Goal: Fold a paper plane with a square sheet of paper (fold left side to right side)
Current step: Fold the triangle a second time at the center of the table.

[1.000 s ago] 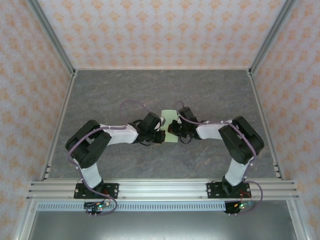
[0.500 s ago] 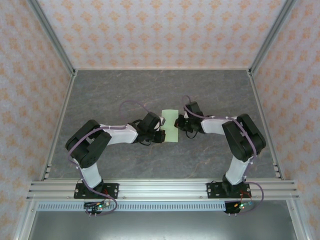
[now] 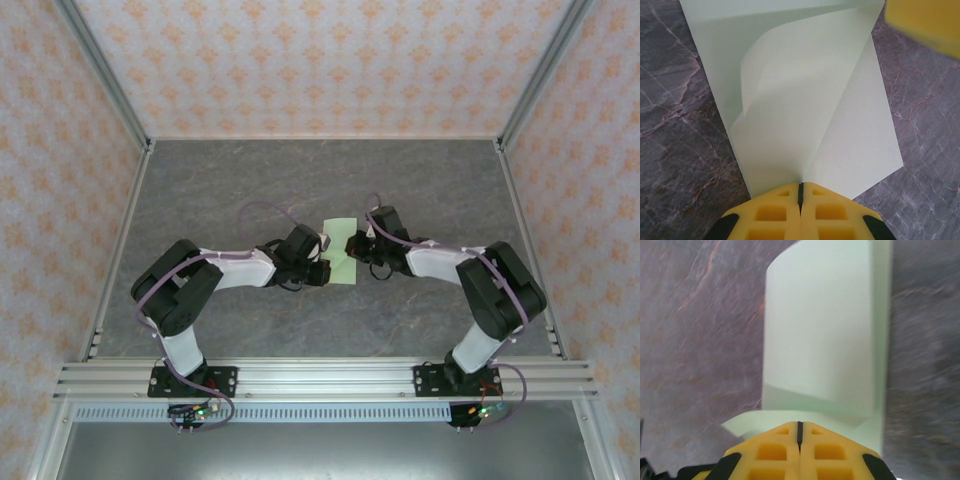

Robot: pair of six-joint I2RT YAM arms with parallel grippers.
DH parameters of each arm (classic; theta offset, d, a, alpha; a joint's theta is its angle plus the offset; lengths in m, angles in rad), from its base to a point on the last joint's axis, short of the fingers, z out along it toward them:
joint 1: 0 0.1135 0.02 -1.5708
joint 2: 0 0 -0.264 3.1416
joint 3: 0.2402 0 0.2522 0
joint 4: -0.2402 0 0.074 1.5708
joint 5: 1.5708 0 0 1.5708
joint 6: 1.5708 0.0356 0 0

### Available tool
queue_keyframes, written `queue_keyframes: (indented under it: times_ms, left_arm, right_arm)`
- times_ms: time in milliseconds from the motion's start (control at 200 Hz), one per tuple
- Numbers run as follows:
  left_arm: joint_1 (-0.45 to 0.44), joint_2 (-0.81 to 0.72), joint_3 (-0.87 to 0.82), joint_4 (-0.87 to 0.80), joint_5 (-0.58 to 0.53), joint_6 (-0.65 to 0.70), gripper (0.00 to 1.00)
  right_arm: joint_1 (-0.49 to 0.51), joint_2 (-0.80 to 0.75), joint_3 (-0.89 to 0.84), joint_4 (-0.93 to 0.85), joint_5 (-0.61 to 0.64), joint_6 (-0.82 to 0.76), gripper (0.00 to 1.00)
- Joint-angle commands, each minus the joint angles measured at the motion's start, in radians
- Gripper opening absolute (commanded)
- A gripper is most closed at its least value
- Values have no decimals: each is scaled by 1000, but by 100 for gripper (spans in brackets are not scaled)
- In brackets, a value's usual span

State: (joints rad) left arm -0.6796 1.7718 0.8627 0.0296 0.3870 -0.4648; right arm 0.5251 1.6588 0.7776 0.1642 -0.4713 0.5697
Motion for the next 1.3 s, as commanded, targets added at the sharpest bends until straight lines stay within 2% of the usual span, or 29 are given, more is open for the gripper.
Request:
queue_keyframes:
  times_ms: [0, 230, 445, 736, 1026, 1296]
  left_arm:
    - [11, 19, -34, -85, -7, -8, 0]
    - [12, -23, -27, -93, -1, -10, 2]
    - [11, -66, 19, -73, 81, -26, 2]
    - [19, 21, 116, -85, 105, -15, 2]
    - [52, 86, 112, -48, 149, -9, 1]
    - [52, 85, 77, -128, 118, 58, 1]
  right_arm:
    - [12, 50, 6, 70, -26, 37, 2]
    - [13, 131, 49, -9, 27, 22, 2]
    - [12, 163, 58, -75, 43, 6, 2]
    - [12, 159, 59, -101, 41, -6, 2]
    - [13, 156, 57, -128, 52, -22, 2]
    - [12, 156, 71, -168, 76, -36, 2]
